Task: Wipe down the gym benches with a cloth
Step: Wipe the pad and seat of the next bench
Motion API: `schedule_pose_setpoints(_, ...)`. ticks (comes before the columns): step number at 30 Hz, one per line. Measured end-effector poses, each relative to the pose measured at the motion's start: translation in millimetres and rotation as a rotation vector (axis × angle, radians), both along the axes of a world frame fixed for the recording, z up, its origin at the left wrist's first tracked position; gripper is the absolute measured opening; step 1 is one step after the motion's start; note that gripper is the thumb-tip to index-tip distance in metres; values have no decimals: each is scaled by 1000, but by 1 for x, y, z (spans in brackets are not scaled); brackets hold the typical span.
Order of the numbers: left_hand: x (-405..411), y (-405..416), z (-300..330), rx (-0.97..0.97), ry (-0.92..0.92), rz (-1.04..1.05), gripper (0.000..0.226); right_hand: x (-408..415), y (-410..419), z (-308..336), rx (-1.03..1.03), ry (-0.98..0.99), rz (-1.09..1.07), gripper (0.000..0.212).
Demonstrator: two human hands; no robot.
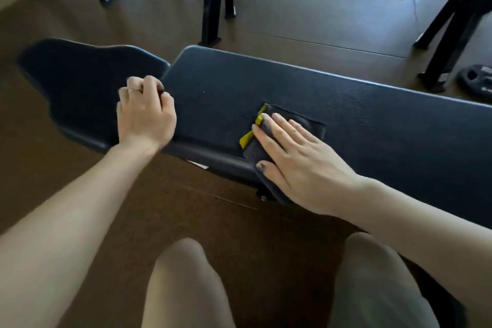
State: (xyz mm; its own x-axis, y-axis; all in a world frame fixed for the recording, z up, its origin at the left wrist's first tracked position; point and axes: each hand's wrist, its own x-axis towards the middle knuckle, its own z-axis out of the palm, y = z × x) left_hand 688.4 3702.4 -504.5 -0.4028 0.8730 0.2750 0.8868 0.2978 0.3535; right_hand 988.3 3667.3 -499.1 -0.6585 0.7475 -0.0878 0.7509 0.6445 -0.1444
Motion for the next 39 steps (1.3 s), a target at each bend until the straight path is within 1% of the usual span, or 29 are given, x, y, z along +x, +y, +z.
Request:
schedule_pose_setpoints(3,1,4,-6,-13,-28,-34,22,-68,19,1,5,44,-46,69)
schedule_pose_setpoints(5,-1,2,-8,11,-72,-27,24,-90,23,3,-1,37,-82,69)
schedule_pose_setpoints(8,-3,-3,-9,41,-84,-50,26,-71,4,4,9,17,-40,65)
schedule_pose_setpoints(10,-2,-2,-8,53,-83,-68,28,-40,-13,0,101,-48,3,64)
schedule_pose_setpoints(13,0,-3,-9,64,-88,-67,33,-21,-27,-4,131,-139,-35,65)
schedule_pose_setpoints(15,0,-3,-10,73,-96,-66,34,-36,-22,-2,98,-105,-65,64)
schedule_pose_setpoints(18,-2,-3,-11,82,-117,-69,35,-83,2,2,29,-26,-92,67)
schedule_pose_setpoints(21,-4,-4,-11,70,-127,-81,35,-132,33,3,6,32,-144,66)
schedule_pose_setpoints(23,-6,-5,-10,69,-127,-89,34,-146,40,2,4,45,-162,66)
schedule_pose_setpoints(25,-8,-5,-10,78,-135,-101,33,-135,29,1,33,26,-120,67)
schedule_pose_setpoints(28,-8,-4,-10,72,-132,-102,33,-101,6,-3,156,-71,22,68)
schedule_pose_setpoints(31,-7,-3,-9,62,-111,-106,36,-90,4,-8,219,-132,70,71)
schedule_pose_setpoints(35,-8,-1,-12,93,-126,-93,34,-107,16,-6,199,-99,103,70)
schedule_pose_setpoints(39,-10,-3,-10,89,-224,-89,36,-140,32,0,121,-20,48,76)
